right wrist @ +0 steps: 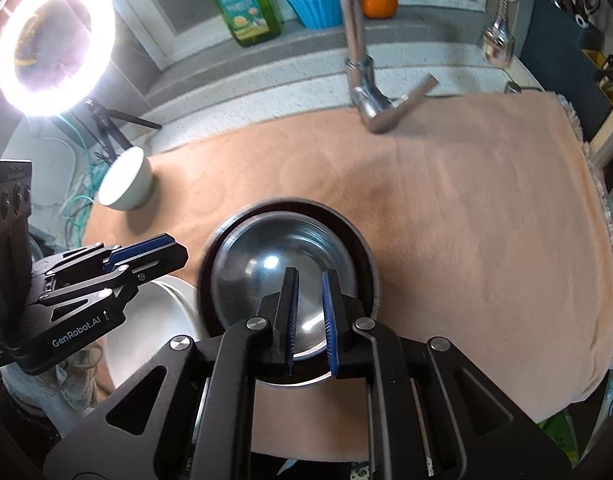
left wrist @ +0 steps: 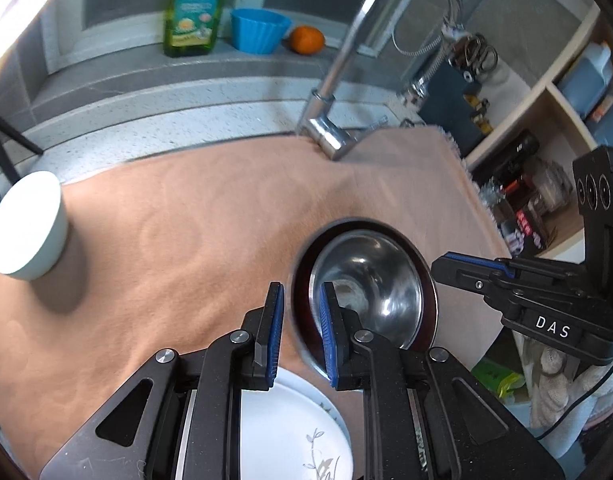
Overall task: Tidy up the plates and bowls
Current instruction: 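Open the right gripper and move it to the white ceramic bowl, then close the right gripper on the white ceramic bowl's rim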
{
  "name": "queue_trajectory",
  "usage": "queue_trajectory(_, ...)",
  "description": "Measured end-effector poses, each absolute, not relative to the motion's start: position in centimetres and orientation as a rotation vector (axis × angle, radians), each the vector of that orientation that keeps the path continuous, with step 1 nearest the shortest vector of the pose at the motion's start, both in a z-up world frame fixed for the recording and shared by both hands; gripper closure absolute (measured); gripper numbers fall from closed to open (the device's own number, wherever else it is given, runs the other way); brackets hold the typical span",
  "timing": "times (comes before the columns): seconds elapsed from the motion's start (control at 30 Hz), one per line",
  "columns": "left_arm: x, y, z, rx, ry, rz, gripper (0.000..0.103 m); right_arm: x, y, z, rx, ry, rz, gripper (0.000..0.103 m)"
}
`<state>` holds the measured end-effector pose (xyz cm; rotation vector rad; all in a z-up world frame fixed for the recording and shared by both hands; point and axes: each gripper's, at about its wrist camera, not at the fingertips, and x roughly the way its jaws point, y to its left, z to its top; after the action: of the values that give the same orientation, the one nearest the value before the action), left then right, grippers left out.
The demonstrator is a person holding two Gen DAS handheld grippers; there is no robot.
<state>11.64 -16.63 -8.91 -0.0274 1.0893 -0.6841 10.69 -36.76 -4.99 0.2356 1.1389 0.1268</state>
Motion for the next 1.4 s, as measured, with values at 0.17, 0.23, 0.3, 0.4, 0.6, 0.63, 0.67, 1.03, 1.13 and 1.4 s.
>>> queue_trajectory(0.17,12.2,-13.3,-8.2,-0.096,1.066,-0.632,0.087,11.4,-35.0,-3.9,0.255,1.105,0.195,0.090)
queue_trajectory(0.23,12.5,-11.9,-8.1,-0.116,1.059,-0.604,0.087,11.8,-34.1,-3.5,0.259,1.089,0.222,0.084)
queue_trajectory(0.3,12.8,-10.3,-8.2,-0.140,1.056,-0.573,0.087,12.4,-33.0,-3.3,0.259,1.078,0.247,0.077)
queue_trajectory(0.4,13.4,-7.4,-8.3,-0.178,1.049,-0.510,0.086,13.3,-31.2,-3.0,0.256,1.069,0.293,0.076)
queue_trajectory(0.6,14.9,-1.8,-8.8,-0.257,1.033,-0.383,0.086,15.6,-27.1,-3.0,0.234,1.068,0.375,0.076)
queue_trajectory(0.63,15.2,-0.9,-8.8,-0.260,1.026,-0.353,0.086,16.2,-26.3,-3.1,0.232,1.074,0.387,0.076)
queue_trajectory(0.67,15.5,-0.2,-9.0,-0.267,1.024,-0.334,0.086,16.7,-25.8,-3.2,0.233,1.079,0.398,0.076)
queue_trajectory(1.03,19.4,6.0,-11.1,-0.393,1.044,-0.209,0.086,22.2,-20.4,-5.8,0.249,1.146,0.477,0.076)
queue_trajectory(1.13,20.3,6.8,-11.7,-0.419,1.054,-0.199,0.086,23.3,-19.2,-6.8,0.245,1.165,0.482,0.076)
queue_trajectory(1.4,22.2,7.4,-13.0,-0.432,1.083,-0.196,0.086,25.7,-16.8,-9.0,0.266,1.202,0.485,0.076)
